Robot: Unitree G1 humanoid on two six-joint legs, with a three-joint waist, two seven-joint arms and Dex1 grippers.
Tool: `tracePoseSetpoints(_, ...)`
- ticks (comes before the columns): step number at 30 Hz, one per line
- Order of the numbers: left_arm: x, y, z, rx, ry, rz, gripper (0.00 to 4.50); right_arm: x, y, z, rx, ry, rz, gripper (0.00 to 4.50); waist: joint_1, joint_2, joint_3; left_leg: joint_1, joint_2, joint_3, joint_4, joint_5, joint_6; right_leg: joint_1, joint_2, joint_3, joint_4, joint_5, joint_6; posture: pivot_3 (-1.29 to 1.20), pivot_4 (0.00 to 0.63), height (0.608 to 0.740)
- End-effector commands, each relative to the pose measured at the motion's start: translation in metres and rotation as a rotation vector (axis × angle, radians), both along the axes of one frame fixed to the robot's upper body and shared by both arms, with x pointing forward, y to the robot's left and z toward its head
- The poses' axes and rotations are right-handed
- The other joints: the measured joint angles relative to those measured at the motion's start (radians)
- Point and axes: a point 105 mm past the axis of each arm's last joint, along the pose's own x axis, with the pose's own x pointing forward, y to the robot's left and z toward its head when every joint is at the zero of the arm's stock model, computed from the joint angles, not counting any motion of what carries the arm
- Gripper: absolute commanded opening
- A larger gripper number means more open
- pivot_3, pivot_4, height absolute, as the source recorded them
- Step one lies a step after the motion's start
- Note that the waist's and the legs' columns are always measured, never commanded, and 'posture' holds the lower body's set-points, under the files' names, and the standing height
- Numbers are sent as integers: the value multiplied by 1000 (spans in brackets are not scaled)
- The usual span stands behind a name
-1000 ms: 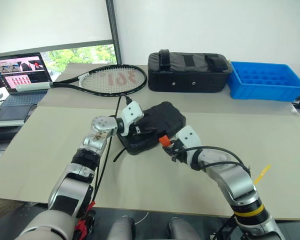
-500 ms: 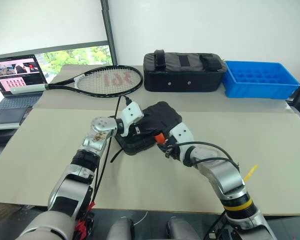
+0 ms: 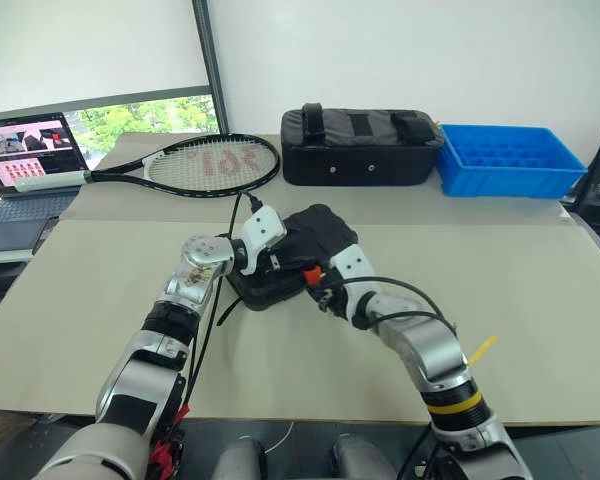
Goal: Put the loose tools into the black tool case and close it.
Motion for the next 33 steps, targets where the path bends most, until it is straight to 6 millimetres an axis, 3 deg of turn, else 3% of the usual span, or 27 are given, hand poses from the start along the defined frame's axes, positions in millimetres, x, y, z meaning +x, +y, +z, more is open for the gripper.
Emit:
tracePoseSetpoints(1,-7,-1,-27,60,82,-8,3660,8,-10,5,-27,-27,-57,2843,2,0,0,-1,0,0,0,0,0,0,0,0,0,0,0,0,150,708)
tracePoseSetpoints(2,-7,-1,-28,59,82,-5,3660,6,-12,5,-35,-26,-53,3100,6,0,0,-2,0,0,0,0,0,-1,0,0,0,0,0,0,150,708)
tracePoseSetpoints(14,-5,4,-27,56,83,10,3660,-15,-24,23,-58,-36,-20,3100,11,0,0,-5,0,-1,-2,0,0,-3,0,0,-4,0,0,0,150,708)
tracePoseSetpoints(17,-5,3,-28,58,84,10,3660,-21,-19,28,-38,-32,7,2342,11,0,0,-5,0,-1,-2,0,0,-3,0,0,-3,0,0,0,150,708)
tracePoseSetpoints(23,-4,3,-28,56,84,9,3660,-20,-13,30,-9,-18,9,220,11,0,0,-5,0,-1,-2,0,0,-3,0,0,-4,0,0,0,150,708)
tracePoseSetpoints(24,-4,3,-28,56,84,9,3660,-20,-12,29,-8,-17,9,49,11,0,0,-5,0,-1,-2,0,0,-3,0,0,-4,0,0,0,150,708)
tracePoseSetpoints(33,-4,4,-28,56,86,13,3660,-3,-2,28,3,-29,3,49,10,0,0,-5,0,-1,-2,0,0,-3,0,0,-4,0,0,0,150,708)
